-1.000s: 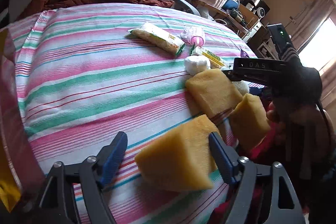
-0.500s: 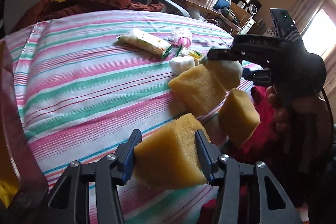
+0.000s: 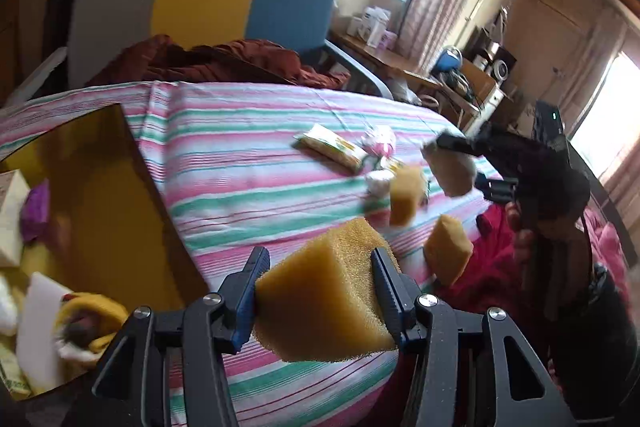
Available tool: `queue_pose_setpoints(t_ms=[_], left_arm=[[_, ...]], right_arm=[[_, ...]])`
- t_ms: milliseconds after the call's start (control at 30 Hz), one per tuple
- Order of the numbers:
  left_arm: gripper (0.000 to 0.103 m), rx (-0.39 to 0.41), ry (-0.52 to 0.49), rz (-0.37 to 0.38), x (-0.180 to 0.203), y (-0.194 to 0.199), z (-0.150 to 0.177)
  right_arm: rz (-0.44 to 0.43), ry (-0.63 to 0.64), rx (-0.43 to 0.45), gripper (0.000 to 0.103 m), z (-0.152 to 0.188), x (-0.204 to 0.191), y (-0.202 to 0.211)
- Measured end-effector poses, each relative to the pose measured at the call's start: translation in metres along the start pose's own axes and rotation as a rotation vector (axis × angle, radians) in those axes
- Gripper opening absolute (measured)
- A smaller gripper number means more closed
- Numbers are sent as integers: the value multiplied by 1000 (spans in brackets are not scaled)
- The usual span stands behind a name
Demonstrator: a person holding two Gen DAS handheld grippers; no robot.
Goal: Organize objects
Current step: 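Carry the sponge and knitted roll over the gold tray and open both tools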
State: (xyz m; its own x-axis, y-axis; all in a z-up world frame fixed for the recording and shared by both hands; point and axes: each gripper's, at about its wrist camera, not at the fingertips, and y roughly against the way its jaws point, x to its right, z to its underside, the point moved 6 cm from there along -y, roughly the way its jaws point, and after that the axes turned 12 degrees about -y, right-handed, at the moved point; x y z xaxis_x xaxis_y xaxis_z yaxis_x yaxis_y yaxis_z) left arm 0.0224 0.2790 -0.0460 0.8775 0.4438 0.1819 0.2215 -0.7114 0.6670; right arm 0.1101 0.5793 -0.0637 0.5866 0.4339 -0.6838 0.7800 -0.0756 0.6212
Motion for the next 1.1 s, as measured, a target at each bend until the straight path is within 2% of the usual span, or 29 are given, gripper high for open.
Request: queue_pose_setpoints(t_ms=[67,100,167,300,400,467,633,800,933,1100], left_arm=[[53,23,32,-18,-13,13,0],[53,35,41,-29,-18,20,1],[53,54,62,-48,-28,33,4],[53,89,112,-86,-52,57,12],[53,114,158,-114,-72,74,17],[53,132,181,-153,-87,87,22],[54,159,256,-244,-127,115,40],[54,163,325,-323,-163,136,63],[54,141,362,-373,-188,140,81],[57,117,383,-420,-207,135,88]], right_arm=[[45,37,-10,56,7,-6,-4],[40,44,-18,56,11,-10,-6],[-7,32,-42,56,15,-20,-7],[-43,78,-59,56,22,-49,-8],[-158,43,-137,56,31,-68,-12],[-124,96,-146,56,40,-82,-16],[-113,209,-231,56,78,-119,-38],[-157,302,-348,56,126,-167,-70],[-173,368,-409,56,159,-205,-94],[-180,383,-461,60,188,-244,-123]])
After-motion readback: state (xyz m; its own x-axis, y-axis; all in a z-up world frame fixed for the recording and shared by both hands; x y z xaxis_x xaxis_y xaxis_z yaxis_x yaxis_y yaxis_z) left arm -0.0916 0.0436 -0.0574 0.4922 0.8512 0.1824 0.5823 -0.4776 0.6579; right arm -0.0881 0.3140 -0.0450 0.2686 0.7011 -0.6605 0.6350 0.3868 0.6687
